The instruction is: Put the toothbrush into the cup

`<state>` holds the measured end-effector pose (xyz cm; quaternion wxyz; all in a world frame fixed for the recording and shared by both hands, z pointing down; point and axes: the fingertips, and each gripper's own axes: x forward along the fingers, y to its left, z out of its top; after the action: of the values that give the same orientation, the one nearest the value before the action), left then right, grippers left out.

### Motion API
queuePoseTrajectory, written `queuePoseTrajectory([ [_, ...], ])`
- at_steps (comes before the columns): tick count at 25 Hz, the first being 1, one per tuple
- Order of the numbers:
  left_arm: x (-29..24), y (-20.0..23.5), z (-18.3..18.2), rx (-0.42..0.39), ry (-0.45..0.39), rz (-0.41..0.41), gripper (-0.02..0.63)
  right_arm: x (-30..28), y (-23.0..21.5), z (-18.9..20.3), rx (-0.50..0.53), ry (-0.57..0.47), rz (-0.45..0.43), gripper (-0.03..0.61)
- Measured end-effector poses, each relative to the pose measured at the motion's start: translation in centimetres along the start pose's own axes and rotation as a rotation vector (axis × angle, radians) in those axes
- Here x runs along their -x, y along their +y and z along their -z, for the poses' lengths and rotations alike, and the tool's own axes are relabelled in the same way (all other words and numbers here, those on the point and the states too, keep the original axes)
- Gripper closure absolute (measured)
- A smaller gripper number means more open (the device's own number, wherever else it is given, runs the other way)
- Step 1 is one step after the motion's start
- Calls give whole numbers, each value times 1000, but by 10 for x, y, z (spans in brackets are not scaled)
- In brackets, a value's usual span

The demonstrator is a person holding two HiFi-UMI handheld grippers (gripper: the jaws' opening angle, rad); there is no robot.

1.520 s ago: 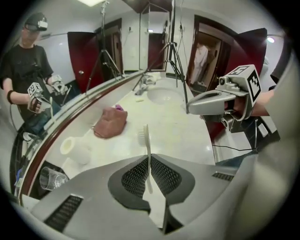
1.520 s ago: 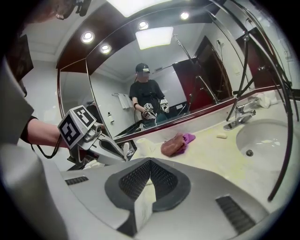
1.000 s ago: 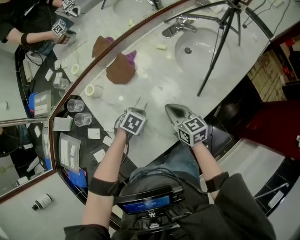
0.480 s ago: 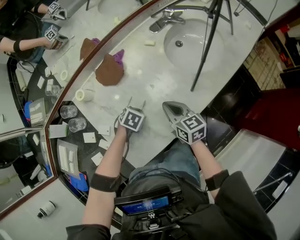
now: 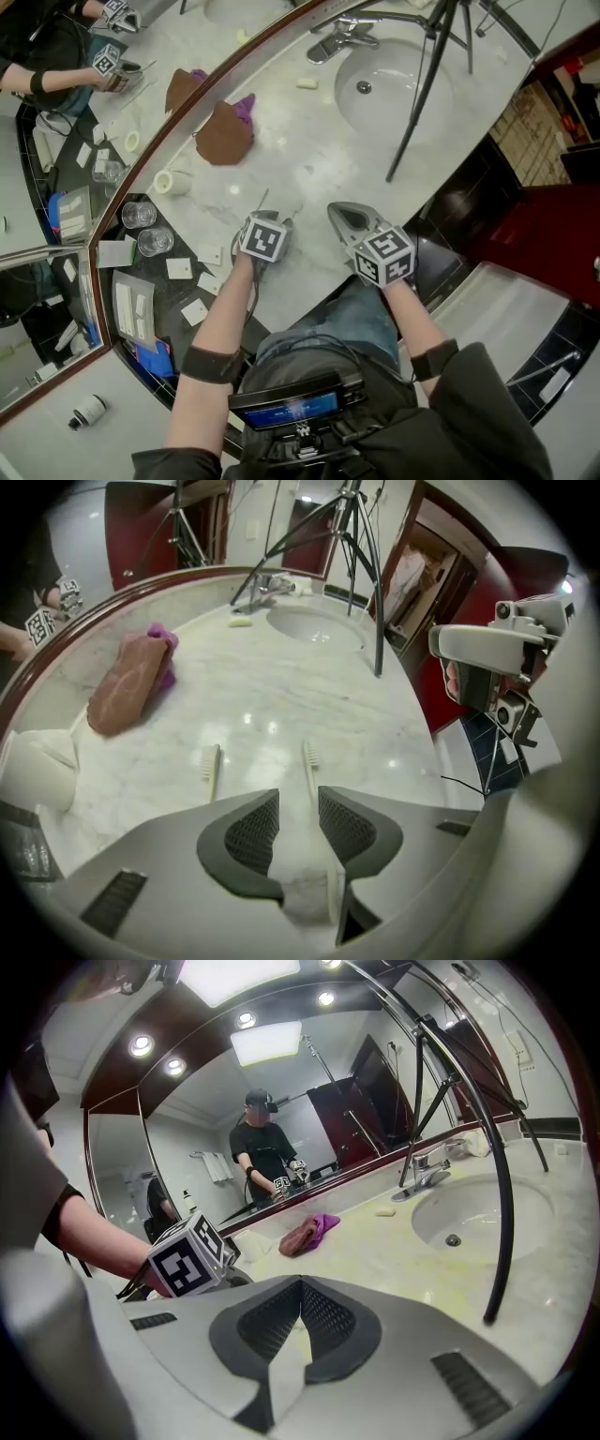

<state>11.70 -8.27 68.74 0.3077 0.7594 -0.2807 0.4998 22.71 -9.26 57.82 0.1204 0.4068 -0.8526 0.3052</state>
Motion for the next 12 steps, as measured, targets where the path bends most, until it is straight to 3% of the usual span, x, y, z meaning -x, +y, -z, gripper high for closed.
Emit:
queuePoseTrajectory([
  [5,18,5,-5,15,-65,-26,479,-3,3,-1,16,6,-2,568],
  [9,55,-2,-18,39,-202,-12,484,-3,15,-10,51,12,-19,568],
  [12,93,8,-24,67,-331,-73,567,-5,26,-20,87,18,-38,568],
])
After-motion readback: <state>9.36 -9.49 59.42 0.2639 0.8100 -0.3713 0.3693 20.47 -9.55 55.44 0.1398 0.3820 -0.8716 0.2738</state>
